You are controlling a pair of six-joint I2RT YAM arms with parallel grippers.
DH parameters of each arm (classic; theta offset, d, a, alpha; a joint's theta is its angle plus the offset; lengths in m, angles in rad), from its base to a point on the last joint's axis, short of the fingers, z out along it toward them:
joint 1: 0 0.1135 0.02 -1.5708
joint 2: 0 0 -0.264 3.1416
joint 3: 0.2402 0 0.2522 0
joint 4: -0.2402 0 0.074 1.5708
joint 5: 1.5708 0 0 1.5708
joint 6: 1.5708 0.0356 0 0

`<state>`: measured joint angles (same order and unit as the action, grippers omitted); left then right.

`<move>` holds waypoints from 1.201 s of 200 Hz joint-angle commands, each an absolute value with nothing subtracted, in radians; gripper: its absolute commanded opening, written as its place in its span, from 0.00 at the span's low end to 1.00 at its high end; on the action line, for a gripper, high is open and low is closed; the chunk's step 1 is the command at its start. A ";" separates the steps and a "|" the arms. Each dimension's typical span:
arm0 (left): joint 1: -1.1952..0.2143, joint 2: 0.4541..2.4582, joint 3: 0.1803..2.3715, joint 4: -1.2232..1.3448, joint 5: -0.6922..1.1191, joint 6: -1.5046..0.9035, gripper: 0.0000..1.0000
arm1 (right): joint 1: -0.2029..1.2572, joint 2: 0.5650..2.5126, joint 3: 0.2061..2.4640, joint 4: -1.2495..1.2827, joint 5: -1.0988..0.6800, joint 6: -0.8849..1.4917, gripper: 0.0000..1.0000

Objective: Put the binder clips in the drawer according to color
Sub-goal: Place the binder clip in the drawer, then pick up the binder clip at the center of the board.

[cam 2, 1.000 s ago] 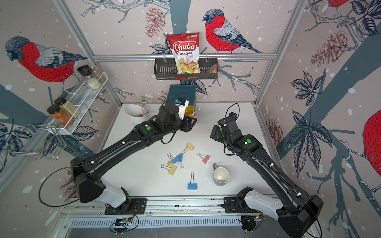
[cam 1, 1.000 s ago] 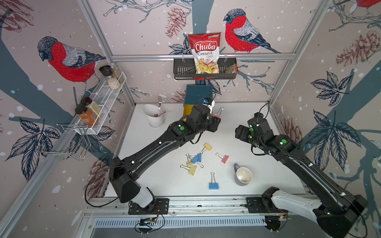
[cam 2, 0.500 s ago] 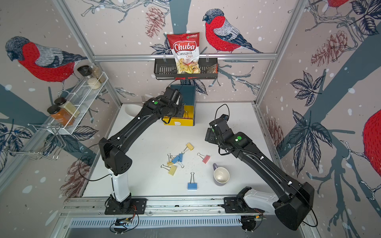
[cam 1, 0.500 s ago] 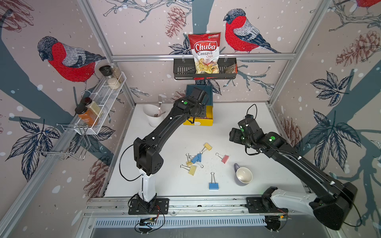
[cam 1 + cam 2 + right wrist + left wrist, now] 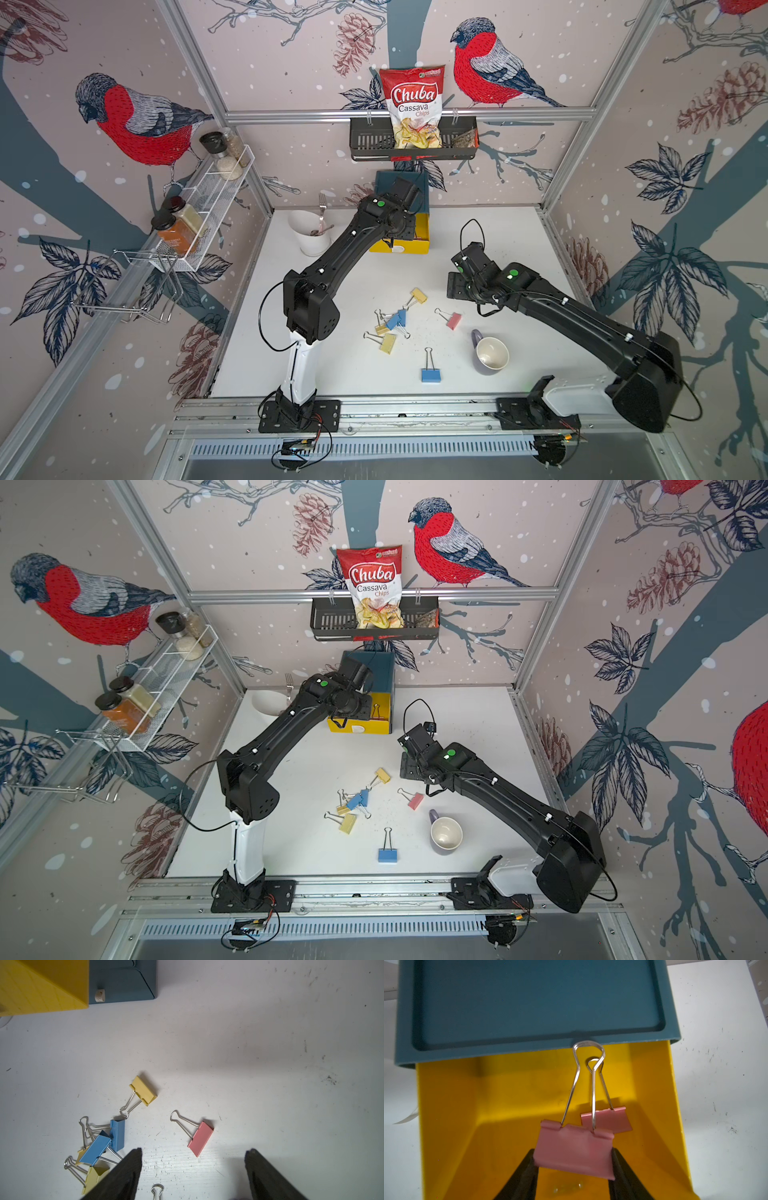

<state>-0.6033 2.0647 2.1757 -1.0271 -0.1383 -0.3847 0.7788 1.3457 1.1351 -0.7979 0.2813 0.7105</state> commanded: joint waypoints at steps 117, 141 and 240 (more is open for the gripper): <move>-0.602 2.013 2.194 -1.017 -0.185 -0.409 0.81 | 0.863 1.477 1.096 -0.775 0.271 0.779 0.82; -0.613 1.947 2.180 -0.979 -0.223 -0.443 0.81 | 0.862 1.489 1.085 -0.795 0.276 0.766 0.83; -0.737 1.484 1.611 -0.641 -0.230 -0.643 0.79 | 0.867 1.559 1.004 -0.742 0.175 0.808 0.73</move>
